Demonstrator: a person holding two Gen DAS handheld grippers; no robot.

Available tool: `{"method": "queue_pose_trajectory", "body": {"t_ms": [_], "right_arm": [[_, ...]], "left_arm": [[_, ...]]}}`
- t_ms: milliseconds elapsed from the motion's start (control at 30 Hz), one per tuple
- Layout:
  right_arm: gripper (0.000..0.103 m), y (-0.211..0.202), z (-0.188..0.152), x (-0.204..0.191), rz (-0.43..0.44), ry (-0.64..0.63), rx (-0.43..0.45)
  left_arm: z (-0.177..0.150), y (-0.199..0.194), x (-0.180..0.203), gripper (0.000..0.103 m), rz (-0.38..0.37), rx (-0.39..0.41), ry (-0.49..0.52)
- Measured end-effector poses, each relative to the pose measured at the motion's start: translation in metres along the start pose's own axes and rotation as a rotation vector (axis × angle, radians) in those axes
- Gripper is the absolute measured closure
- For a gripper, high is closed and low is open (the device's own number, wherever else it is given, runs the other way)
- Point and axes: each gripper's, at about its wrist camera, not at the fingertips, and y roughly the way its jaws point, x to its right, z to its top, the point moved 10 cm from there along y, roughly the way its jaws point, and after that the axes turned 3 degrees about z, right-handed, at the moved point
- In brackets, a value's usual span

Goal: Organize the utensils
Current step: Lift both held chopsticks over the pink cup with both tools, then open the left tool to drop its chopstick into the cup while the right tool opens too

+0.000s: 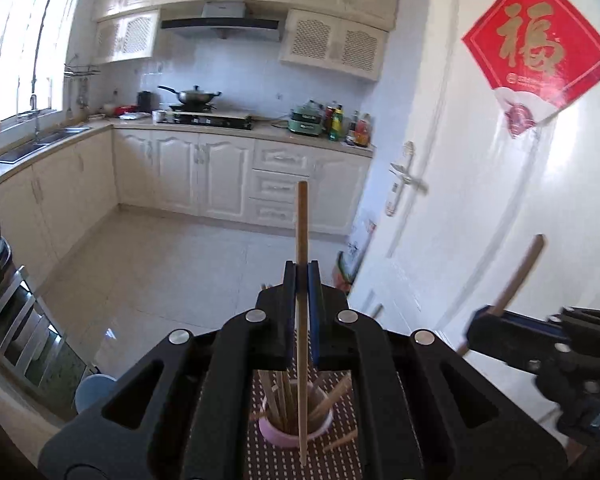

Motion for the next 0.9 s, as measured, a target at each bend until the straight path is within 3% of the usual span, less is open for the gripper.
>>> {"method": "queue_pose_trajectory", "body": {"t_ms": [600,900], "right_arm": [[0.099,0.021,-0.004,0.019,0.064,0.034,-0.026],[0.098,0.032,-0.009,0.021,0.087,0.035,-0.055]], "left_arm": [[-0.025,0.058,0.008,0.097,0.094,0.036,0.035],[-0.053,0.058,-0.002,0.097,0.152,-0.021,0.04]]}}
